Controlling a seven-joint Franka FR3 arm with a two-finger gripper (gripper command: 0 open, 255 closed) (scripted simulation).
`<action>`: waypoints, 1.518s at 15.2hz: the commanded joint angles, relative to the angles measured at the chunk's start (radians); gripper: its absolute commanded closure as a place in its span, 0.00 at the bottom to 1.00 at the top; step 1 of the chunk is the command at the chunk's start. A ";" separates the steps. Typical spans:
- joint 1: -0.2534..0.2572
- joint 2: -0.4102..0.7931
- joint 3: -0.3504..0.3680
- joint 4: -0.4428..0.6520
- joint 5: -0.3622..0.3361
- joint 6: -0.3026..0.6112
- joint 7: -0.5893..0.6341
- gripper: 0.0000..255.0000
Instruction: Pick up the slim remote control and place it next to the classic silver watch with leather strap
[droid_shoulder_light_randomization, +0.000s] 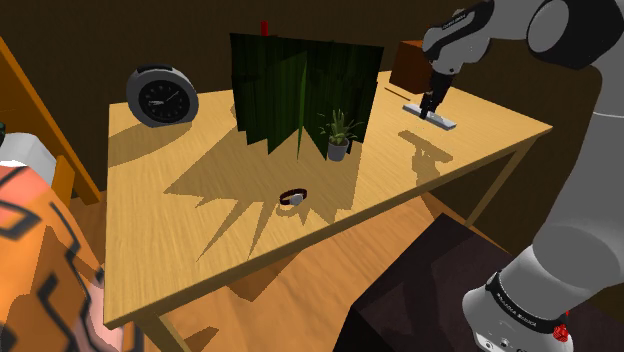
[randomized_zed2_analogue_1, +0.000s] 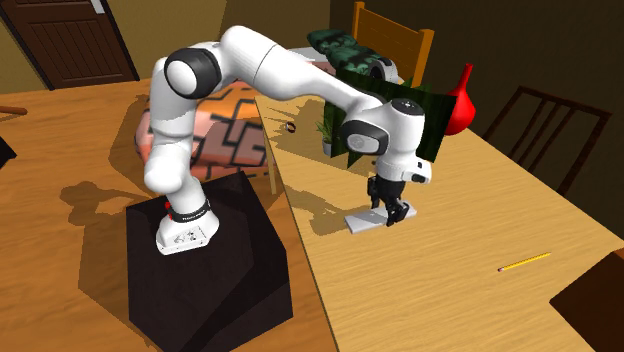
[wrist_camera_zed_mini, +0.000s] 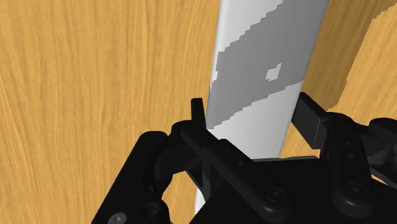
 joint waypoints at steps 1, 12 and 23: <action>0.001 -0.007 -0.002 0.017 -0.005 -0.024 0.003 1.00; 0.100 -0.139 0.013 -0.074 -0.077 -0.048 0.136 1.00; 0.266 -0.297 0.109 -0.260 -0.164 -0.003 0.425 1.00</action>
